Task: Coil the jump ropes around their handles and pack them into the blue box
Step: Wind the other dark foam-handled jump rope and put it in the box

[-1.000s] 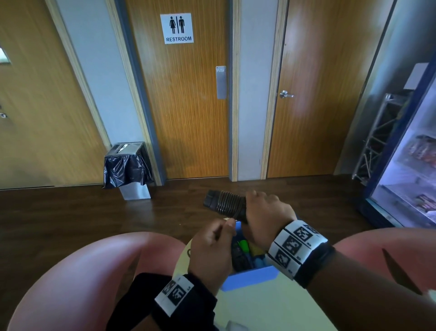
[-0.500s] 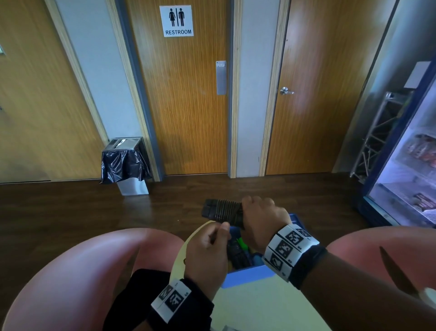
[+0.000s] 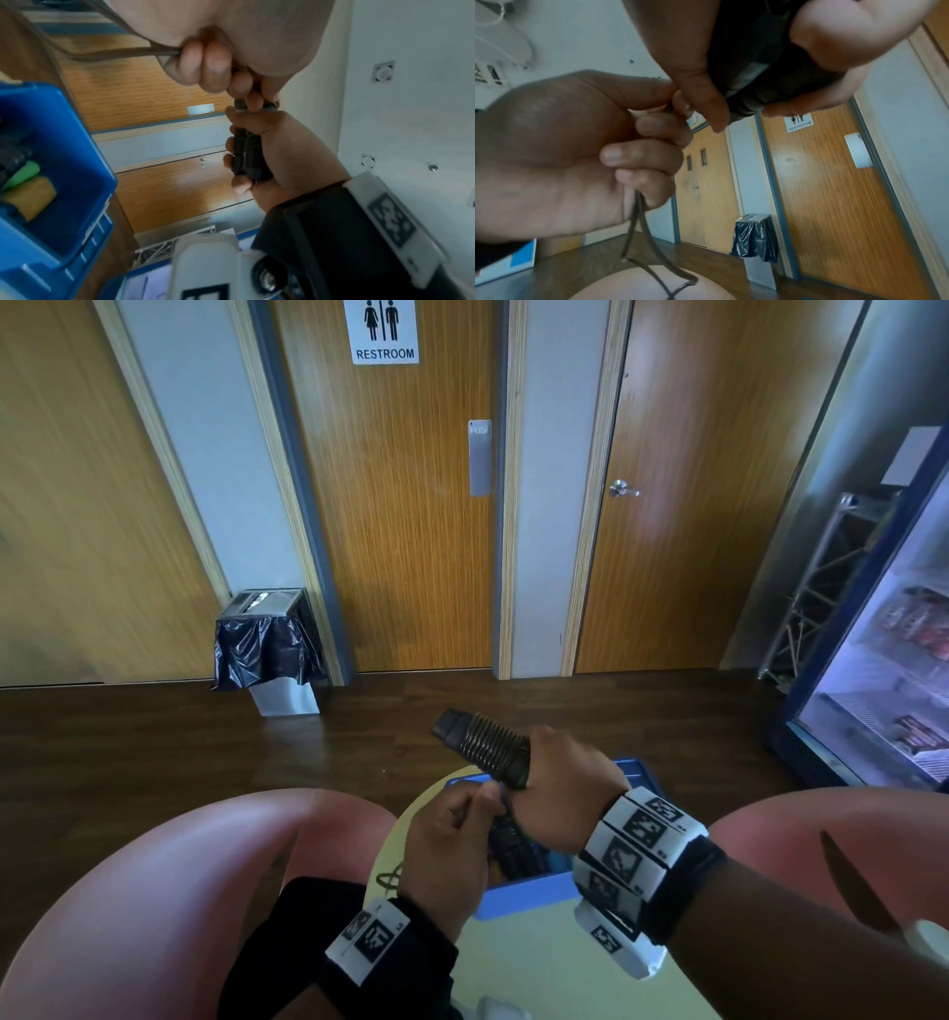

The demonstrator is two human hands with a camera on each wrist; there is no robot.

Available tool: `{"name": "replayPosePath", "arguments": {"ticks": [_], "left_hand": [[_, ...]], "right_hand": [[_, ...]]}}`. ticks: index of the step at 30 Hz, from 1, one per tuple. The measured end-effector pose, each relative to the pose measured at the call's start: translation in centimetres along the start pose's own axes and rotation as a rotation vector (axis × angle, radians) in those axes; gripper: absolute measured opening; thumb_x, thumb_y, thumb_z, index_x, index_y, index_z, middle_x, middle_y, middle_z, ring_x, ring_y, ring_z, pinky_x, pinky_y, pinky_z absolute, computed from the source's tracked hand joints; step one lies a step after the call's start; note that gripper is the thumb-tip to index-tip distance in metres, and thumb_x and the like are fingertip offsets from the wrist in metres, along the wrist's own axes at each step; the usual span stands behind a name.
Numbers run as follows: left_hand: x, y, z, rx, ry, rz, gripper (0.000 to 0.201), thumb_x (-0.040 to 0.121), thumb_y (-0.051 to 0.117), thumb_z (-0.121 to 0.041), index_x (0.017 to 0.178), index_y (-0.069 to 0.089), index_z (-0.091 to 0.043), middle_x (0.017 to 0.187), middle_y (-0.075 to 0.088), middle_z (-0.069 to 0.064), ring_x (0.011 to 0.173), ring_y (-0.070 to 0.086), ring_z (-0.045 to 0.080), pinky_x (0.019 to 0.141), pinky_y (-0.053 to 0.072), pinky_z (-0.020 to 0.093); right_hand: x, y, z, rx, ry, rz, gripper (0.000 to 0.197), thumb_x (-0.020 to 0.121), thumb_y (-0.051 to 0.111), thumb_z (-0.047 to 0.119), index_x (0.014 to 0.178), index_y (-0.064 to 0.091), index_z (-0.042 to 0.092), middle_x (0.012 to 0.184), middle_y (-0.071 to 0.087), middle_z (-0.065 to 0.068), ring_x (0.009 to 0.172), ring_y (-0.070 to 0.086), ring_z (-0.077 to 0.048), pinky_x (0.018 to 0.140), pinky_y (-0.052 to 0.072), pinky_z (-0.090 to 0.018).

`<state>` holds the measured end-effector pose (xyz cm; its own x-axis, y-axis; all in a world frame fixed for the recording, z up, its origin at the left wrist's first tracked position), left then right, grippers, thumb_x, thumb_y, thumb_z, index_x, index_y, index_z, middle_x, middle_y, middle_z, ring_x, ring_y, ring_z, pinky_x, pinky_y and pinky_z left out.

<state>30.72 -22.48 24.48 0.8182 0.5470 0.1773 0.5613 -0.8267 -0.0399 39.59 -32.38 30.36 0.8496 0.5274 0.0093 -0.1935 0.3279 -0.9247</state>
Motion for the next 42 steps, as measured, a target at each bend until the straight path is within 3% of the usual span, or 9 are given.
{"name": "replayPosePath", "arguments": {"ticks": [5,9,14,19,22,26,31,36,42], "left_hand": [[0.1,0.7,0.8,-0.256,-0.198,0.153,0.057,0.081,0.065,-0.045,0.069,0.042,0.005,0.061,0.023,0.018,0.05,0.02,0.019,0.048,0.016,0.028],[-0.4,1.0,1.3,-0.402,-0.34,0.248,0.038,0.082,0.059,-0.036,0.065,0.045,-0.005,0.057,0.025,0.009,0.046,0.018,0.015,0.049,0.013,0.029],[-0.7,1.1,1.5,-0.411,-0.362,0.264,0.043,0.084,0.064,-0.032,0.058,0.039,-0.009,0.053,0.023,0.006,0.041,0.019,0.015,0.049,0.013,0.029],[-1.0,1.2,1.6,-0.377,-0.297,0.224,0.045,0.083,0.06,-0.041,0.058,0.04,-0.01,0.049,0.031,0.005,0.042,0.025,0.017,0.046,0.024,0.025],[-0.7,0.9,1.5,-0.365,-0.256,0.161,0.047,0.07,0.07,-0.05,0.063,0.047,-0.01,0.05,0.039,0.006,0.039,0.028,0.016,0.043,0.024,0.022],[0.2,0.7,-0.1,-0.388,-0.145,0.219,0.048,0.069,0.073,-0.045,0.094,0.056,-0.007,0.052,0.045,0.005,0.039,0.032,0.015,0.041,0.027,0.021],[0.7,0.5,-2.9,-0.335,-0.024,0.299,0.01,0.082,0.067,-0.024,0.077,0.063,-0.016,0.05,0.056,0.005,0.034,0.046,0.012,0.038,0.035,0.016],[2.2,-0.4,-4.4,-0.261,0.015,0.126,0.018,0.086,0.065,0.005,0.071,0.063,-0.006,0.05,0.061,-0.005,0.037,0.049,0.001,0.039,0.037,0.01],[1.5,0.5,-4.4,-0.273,0.01,0.186,0.015,0.081,0.076,-0.003,0.07,0.066,-0.008,0.056,0.062,0.002,0.042,0.055,0.009,0.039,0.041,0.018]], "right_hand": [[-0.2,0.8,-0.6,0.107,0.025,0.053,0.045,0.061,0.054,0.057,0.086,0.056,0.019,0.076,0.065,0.0,0.068,0.066,-0.024,0.061,0.059,-0.04],[-1.0,0.4,-0.4,0.006,-0.034,-0.028,0.041,0.075,0.062,0.048,0.101,0.052,0.017,0.095,0.062,0.0,0.087,0.064,-0.025,0.07,0.057,-0.039],[-1.8,-0.6,0.2,-0.178,-0.166,-0.107,0.05,0.085,0.061,0.047,0.119,0.043,0.015,0.117,0.054,-0.003,0.108,0.055,-0.027,0.075,0.049,-0.036],[-2.5,-0.8,0.3,-0.108,-0.132,-0.089,0.045,0.085,0.058,0.046,0.115,0.047,0.015,0.109,0.058,-0.004,0.098,0.06,-0.027,0.073,0.053,-0.035],[-2.3,-0.2,-0.1,0.101,-0.062,0.114,0.03,0.081,0.059,0.04,0.096,0.053,0.015,0.082,0.064,-0.001,0.07,0.062,-0.021,0.059,0.053,-0.036],[-2.9,0.4,0.8,0.529,-0.055,0.41,0.012,0.084,0.058,0.014,0.072,0.061,0.013,0.059,0.061,0.002,0.053,0.052,-0.015,0.052,0.044,-0.029],[-4.1,0.9,1.0,0.854,0.02,0.711,0.026,0.074,0.057,0.023,0.09,0.07,0.008,0.09,0.067,-0.016,0.071,0.063,-0.025,0.046,0.047,-0.024],[-5.0,2.5,0.5,1.462,0.131,0.665,0.047,0.071,0.058,0.018,0.111,0.066,-0.004,0.098,0.065,-0.021,0.079,0.066,-0.033,0.072,0.059,-0.038],[-5.7,3.2,-0.1,1.45,0.09,0.721,0.045,0.063,0.056,0.034,0.096,0.063,0.005,0.075,0.053,-0.015,0.05,0.041,-0.02,0.044,0.025,-0.025]]}}
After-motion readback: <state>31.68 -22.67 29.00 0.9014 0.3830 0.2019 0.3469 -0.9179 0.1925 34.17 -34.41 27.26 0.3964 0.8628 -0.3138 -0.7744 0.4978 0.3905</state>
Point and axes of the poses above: each hand's wrist, its own x-axis towards the middle knuckle, its own y-axis out of the palm, z = x × y, the point moved 5 cm from there along x, towards the middle knuckle
